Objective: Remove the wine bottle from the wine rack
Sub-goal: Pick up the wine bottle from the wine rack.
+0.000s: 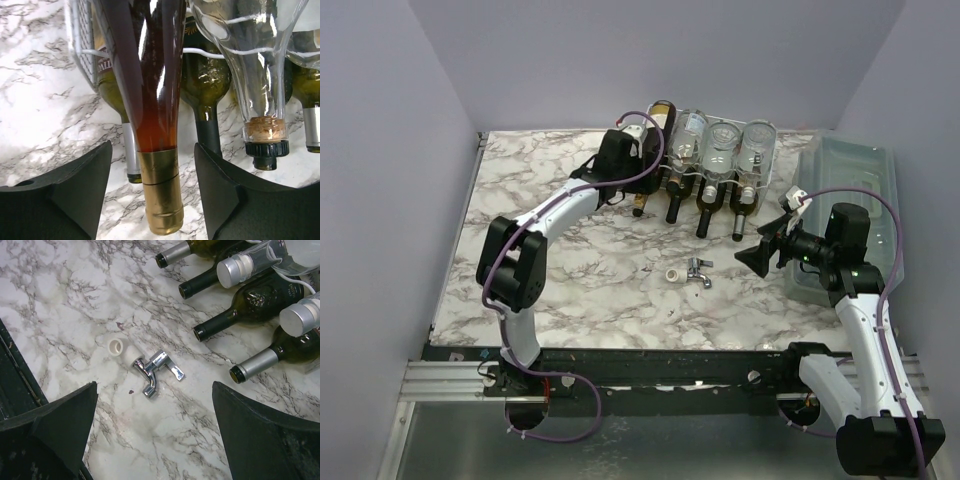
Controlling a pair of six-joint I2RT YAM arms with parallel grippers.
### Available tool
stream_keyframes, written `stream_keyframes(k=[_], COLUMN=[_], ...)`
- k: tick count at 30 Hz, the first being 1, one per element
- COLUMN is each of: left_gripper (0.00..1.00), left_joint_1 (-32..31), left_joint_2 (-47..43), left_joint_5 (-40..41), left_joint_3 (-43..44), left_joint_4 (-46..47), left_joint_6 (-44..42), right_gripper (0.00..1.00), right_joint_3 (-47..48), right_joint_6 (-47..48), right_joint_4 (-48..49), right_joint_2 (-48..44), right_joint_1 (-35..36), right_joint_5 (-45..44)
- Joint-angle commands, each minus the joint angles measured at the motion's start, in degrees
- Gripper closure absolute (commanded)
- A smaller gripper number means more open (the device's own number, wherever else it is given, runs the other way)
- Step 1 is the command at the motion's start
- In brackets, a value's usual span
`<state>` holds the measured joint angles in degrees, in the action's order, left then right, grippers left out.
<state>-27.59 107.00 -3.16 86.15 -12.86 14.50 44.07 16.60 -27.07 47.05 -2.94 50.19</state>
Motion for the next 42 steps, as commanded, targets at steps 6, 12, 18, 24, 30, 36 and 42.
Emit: stream_keyframes(k=[6, 12, 18, 24, 30, 36, 42], left_gripper=[0.36, 0.41, 0.43, 0.48, 0.48, 0.48, 0.56], left_joint_1=[1.31, 2.11, 2.28, 2.35, 2.37, 2.37, 2.3], left_joint_2=[2.5, 4.06, 5.56, 6.98, 8.04, 8.4, 8.66], left_joint_5=[-6.45, -8.81, -9.7, -10.11, -10.64, -10.74, -11.08], left_joint_3=[0.09, -0.37, -0.37, -0.2, -0.1, 0.16, 0.31], left_joint_4=[4.95, 6.42, 6.71, 6.71, 6.71, 6.71, 6.66], left_joint_6=[2.85, 4.69, 5.58, 6.25, 6.68, 6.69, 6.77], right_gripper=[0.0, 0.0, 0.0, 0.0, 0.0, 0.0, 0.0], right_joint_3=[-0.33, -0.48, -0.54, -0.61, -0.7, -0.73, -0.83], right_joint_6=[0.8, 0.84, 0.81, 0.86, 0.85, 0.88, 0.9], right_joint_4=[-0.84, -0.75, -0.71, -0.59, -0.46, -0.43, -0.35], right_joint_2=[0.05, 0.05, -0.06, -0.1, 0.05, 0.03, 0.13], right_joint_1=[0.25, 0.22, 0.24, 0.28, 0.23, 0.22, 0.24], right_joint_5=[-1.5, -1.94, -2.16, -2.47, -2.73, -2.98, -3.17])
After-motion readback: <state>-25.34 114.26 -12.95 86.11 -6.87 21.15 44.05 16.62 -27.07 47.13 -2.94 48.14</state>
